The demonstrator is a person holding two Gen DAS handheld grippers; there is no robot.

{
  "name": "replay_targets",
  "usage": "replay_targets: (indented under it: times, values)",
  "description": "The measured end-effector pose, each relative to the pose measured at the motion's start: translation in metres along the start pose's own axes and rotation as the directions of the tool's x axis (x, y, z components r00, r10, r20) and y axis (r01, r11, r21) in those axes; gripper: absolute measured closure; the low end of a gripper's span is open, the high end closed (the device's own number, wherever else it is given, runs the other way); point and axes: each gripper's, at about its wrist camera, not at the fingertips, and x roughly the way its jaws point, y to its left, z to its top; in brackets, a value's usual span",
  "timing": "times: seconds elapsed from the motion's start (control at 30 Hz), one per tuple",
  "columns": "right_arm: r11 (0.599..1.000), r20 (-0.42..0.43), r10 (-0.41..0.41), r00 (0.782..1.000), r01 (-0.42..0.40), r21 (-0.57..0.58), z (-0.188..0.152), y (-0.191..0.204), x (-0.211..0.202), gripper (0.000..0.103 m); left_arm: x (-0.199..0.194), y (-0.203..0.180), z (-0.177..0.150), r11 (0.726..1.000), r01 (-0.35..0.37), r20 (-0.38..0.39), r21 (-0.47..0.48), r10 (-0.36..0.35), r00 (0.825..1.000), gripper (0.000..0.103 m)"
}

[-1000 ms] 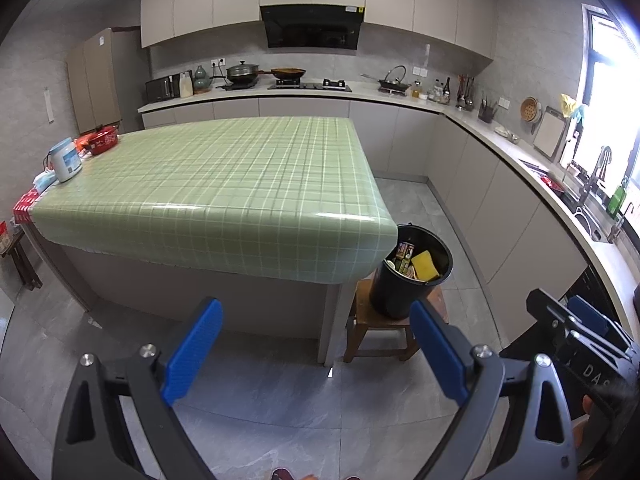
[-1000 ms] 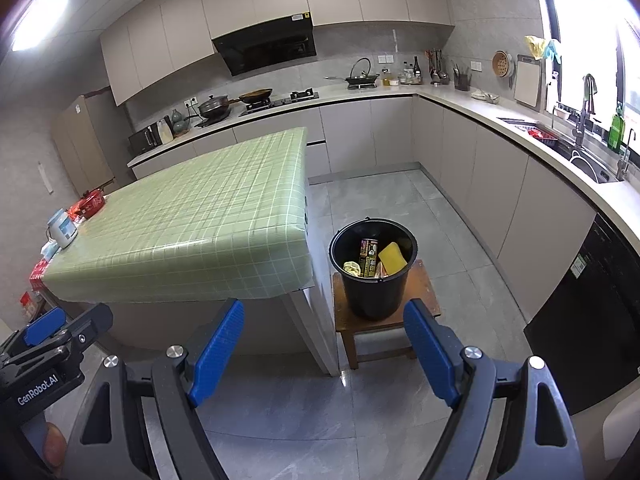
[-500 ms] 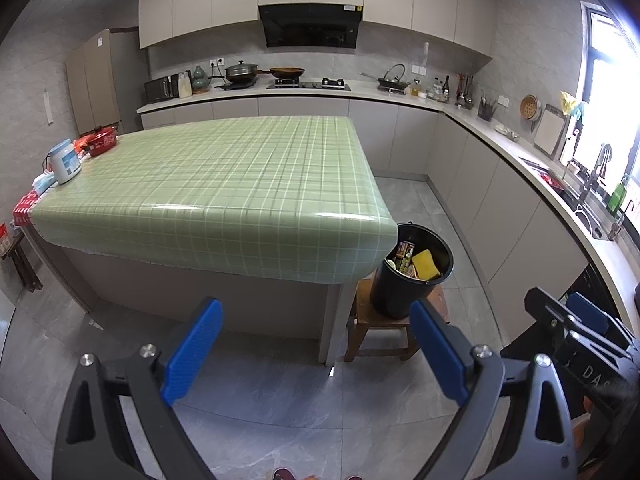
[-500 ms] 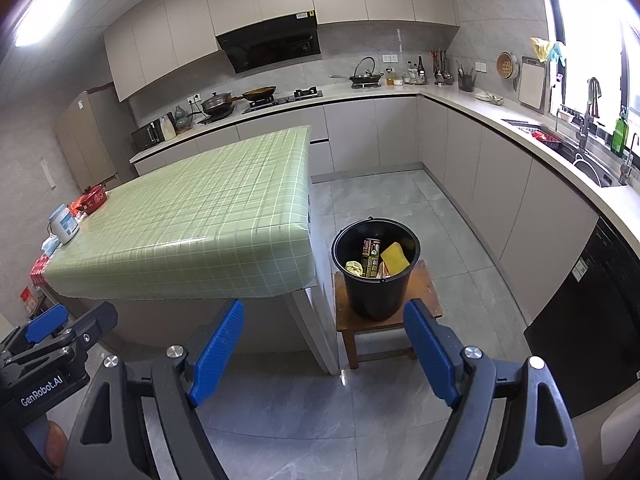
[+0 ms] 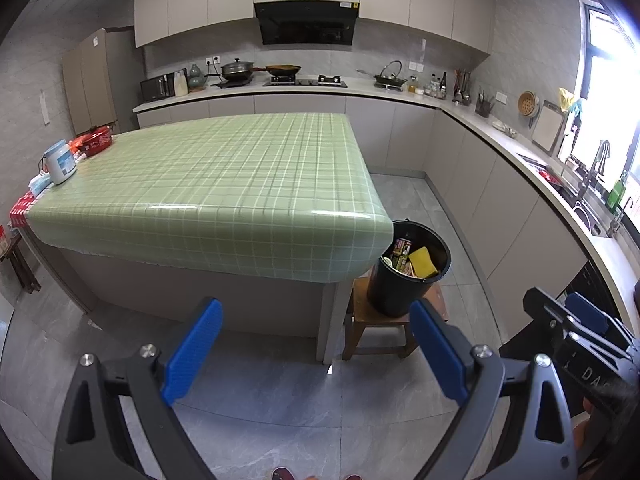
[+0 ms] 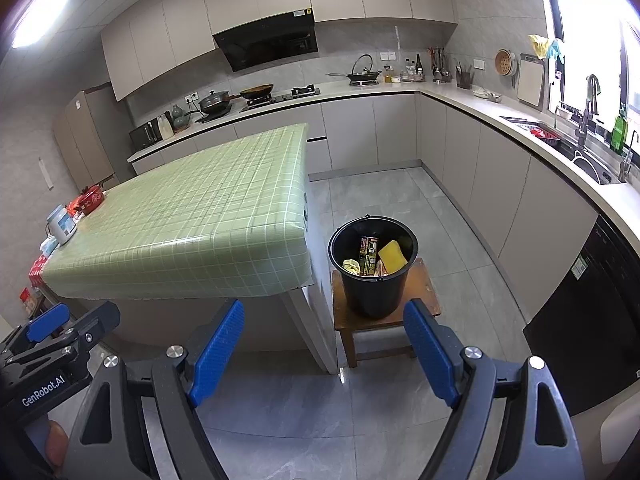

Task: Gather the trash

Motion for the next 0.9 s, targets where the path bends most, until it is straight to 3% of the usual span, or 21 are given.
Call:
replay_targets:
  times: [0.63,0.9]
  values:
    - [1.0,-0.008,-0.002,1.0,0.002,0.006,-0.002,-0.008,0.004,0.019,0.011,-0.011,0.002,1.0,0.018,-0.018,0.002,-0.018,1.0,0.008]
    - [1.0,-0.012,-0.014,1.0,0.014,0.011,-0.001,-0.016,0.01,0.019,0.01,-0.023,0.003,0.998,0.047,0.018,0.041,-0.048,0.999,0.007]
